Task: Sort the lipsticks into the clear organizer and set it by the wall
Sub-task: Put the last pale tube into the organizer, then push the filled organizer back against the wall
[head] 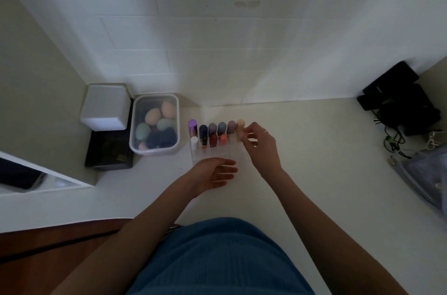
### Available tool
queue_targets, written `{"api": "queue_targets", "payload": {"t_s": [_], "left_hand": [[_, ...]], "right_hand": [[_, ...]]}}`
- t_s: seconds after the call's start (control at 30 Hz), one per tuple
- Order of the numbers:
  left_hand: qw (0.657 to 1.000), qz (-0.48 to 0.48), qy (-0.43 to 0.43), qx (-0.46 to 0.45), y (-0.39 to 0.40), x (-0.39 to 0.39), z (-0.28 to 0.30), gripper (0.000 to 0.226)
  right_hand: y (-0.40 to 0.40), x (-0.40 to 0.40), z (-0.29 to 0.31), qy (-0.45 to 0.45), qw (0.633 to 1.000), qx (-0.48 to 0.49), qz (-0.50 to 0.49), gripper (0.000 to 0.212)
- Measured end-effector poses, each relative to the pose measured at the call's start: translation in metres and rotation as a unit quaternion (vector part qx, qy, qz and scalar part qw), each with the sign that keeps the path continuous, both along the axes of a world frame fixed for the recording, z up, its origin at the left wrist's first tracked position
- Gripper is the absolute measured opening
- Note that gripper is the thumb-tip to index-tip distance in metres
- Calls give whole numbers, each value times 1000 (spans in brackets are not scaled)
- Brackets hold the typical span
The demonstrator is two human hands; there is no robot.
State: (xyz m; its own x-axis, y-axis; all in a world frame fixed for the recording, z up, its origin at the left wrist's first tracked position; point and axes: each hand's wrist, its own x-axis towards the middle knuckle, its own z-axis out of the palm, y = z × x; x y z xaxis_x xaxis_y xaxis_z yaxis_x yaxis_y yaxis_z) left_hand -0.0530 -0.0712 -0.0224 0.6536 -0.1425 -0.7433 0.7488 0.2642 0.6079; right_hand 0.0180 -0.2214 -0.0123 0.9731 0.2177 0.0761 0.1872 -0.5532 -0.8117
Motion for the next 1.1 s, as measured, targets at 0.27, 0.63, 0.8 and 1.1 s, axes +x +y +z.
{"api": "queue_targets", "payload": {"t_s": [0.27,0.63,0.8,1.1], "left_hand": [[994,-37,-25,102,-3,-3,-1,22],[944,-153,-116,267,7,-14,-10,16],[916,-170,-135,338,15,-20,-18,29],[886,-152,-164,406,15,-21,-27,23]], "right_hand": [[-5,-1,-7,72,997,29,-26,7],[-12,-13,-31,208,976,12,-60,35],[-9,-16,-31,199,979,-27,-28,29],[-3,-21,-34,172,983,-62,-11,34]]}}
